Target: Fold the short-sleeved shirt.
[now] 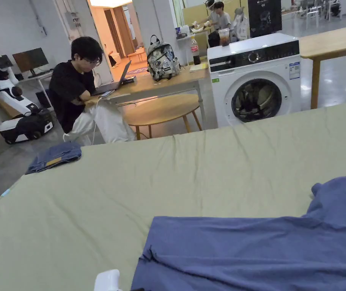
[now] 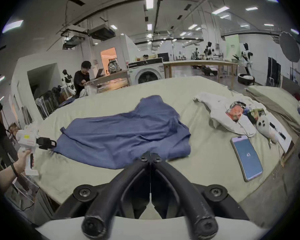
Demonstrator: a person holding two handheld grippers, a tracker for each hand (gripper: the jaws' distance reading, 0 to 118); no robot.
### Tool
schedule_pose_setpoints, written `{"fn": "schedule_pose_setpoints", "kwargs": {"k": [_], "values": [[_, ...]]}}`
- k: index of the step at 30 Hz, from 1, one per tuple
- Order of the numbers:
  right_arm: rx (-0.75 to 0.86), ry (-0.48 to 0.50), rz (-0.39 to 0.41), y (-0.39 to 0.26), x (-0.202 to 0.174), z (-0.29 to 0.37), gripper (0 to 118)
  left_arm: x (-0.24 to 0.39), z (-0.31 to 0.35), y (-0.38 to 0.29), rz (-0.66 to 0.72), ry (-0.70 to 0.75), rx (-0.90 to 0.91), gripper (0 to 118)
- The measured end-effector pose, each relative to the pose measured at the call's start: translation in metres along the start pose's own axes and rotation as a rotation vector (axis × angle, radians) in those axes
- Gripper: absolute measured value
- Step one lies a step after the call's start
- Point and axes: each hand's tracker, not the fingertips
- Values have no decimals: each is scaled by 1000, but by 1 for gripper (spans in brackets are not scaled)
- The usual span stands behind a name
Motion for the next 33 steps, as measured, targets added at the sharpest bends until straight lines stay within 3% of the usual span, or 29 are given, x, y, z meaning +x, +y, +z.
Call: {"fn": "schedule_pose_setpoints", "kwargs": {"k": [3,5,8,9,10,11,12,16,17,18,19,20,21,23,25,27,33], "values": [[-17,-27,-18,-2,10,-3,0,13,7,0,-35,29,36,2],[-20,-28,-45,0,15,-9,0,27,8,0,-21,23,-12,1],[-17,-64,-66,10,16,-29,0,44,2,2,-138,99,-48,1],[-29,-78,-80,14,19,-42,12,43,-3,4,-171,118,-53,1],[-58,-78,-100,17,23,-59,39,47,-6,3,-193,128,-58,1],[-84,-80,-122,19,27,-76,75,48,-8,3,-200,130,-56,1],[-82,-82,-126,23,29,-92,80,50,-8,3,-198,131,-57,1],[-253,-175,-213,13,47,-167,77,60,-1,-1,-198,134,-53,1],[-309,-157,-243,5,51,-181,64,60,3,0,-182,129,-46,1],[-308,-224,-207,2,48,-182,59,61,4,-2,-177,127,-40,1],[-231,-195,-183,8,40,-168,52,63,4,-4,-175,127,-37,1],[-222,-191,-169,11,37,-160,17,64,6,-6,-175,127,-29,1],[-224,-117,-179,15,36,-158,5,56,4,-1,-172,124,-18,1],[-257,-178,-153,21,29,-160,4,55,17,1,-157,98,14,0],[-191,-183,-130,32,24,-144,4,58,54,0,-156,77,143,0],[-174,-224,-109,41,19,-133,4,60,84,5,-145,40,164,0],[-153,-204,-90,42,28,-93,4,52,152,-10,-117,-7,199,0]]}}
